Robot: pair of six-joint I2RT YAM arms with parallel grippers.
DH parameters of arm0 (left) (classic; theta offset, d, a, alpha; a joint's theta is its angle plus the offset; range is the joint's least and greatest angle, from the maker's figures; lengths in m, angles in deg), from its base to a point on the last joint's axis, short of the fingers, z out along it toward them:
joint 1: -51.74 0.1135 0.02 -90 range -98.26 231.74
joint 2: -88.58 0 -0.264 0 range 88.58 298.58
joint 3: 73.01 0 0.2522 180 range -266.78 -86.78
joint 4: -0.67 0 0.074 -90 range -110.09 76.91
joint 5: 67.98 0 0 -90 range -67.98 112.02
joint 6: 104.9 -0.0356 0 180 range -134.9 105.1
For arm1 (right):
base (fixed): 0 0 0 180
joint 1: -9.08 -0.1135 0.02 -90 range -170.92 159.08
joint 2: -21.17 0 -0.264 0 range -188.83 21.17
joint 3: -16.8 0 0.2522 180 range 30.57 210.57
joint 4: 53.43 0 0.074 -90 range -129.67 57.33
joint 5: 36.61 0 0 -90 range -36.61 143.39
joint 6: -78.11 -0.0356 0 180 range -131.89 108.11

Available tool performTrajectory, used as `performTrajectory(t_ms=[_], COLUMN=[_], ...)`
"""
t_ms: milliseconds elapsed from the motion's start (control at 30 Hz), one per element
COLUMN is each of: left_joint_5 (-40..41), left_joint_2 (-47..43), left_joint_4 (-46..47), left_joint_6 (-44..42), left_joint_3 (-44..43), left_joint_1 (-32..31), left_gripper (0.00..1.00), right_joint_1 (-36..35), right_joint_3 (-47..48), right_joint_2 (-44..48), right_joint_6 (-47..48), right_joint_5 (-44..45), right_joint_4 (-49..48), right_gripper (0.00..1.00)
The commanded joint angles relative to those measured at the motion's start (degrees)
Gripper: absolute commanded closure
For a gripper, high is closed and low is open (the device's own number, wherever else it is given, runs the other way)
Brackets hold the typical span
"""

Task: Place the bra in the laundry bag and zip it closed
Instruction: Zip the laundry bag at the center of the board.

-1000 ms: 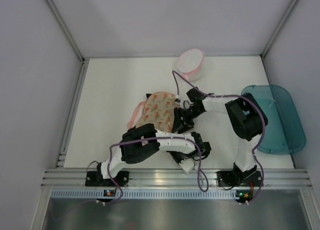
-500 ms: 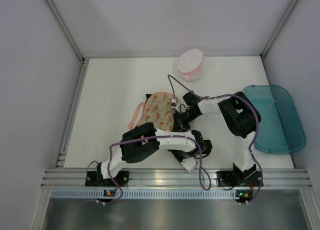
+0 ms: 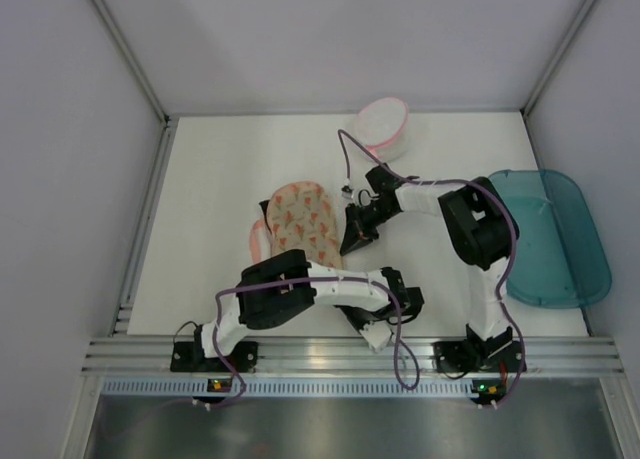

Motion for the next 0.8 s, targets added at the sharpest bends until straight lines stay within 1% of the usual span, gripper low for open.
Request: performTrajectory(t_ms=[0, 133, 267, 300, 333, 367, 400, 467, 600, 767], left_joint_5=[-6.16, -7.66, -7.4, -7.66, -7.74, -7.75, -7.48, -7.22, -6.96, -4.85], left_joint_2=[-3.61, -4.58, -4.93, -4.5, -4.41, -4.23, -3.97, -3.7, -3.79, -4.05], left_joint_4=[-0.33, -0.33, 0.02, -0.15, 0.02, -0.07, -0.07, 0.11, 0.54, 1.42], left_joint_6=[1.15, 1.14, 1.67, 1.85, 2.02, 2.02, 2.11, 2.03, 1.94, 1.5], left_joint_3=[1.42, 1.77, 0.98, 0.54, -0.5, -0.86, -1.3, -2.27, -3.76, -4.82], left_joint_1=[-2.51, -3.39, -3.31, -3.13, -2.61, -2.34, -2.08, -1.63, -1.02, -0.58], left_gripper=[1.0, 1.0, 1.0, 1.0, 1.0, 1.0, 1.0, 1.0, 1.0, 1.0], right_joint_1=[0.98, 1.24, 1.24, 1.15, 1.24, 1.24, 1.33, 1.59, 1.59, 0.81], right_joint_3=[5.57, 10.22, 11.47, 11.29, 10.5, 9.8, 9.01, 6.29, 2.59, -0.66], right_joint_2=[-0.94, -2.87, -2.53, -2.09, -0.78, -0.16, 0.63, 2.74, 4.94, 3.54], right_joint_6=[2.71, 4.82, 5.26, 5.61, 5.87, 6.31, 7.1, 8.42, 11.41, 10.97], right_joint_5=[4.0, 5.84, 5.24, 4.27, 4.0, 3.83, 3.39, 2.95, 1.46, -3.55], right_joint_4=[-1.53, 0.58, 2.07, 2.6, 3.91, 4.53, 5.15, 7.61, 10.78, 10.52], right_gripper=[1.0, 1.0, 1.0, 0.99, 0.87, 0.59, 0.47, 0.34, 0.33, 0.38])
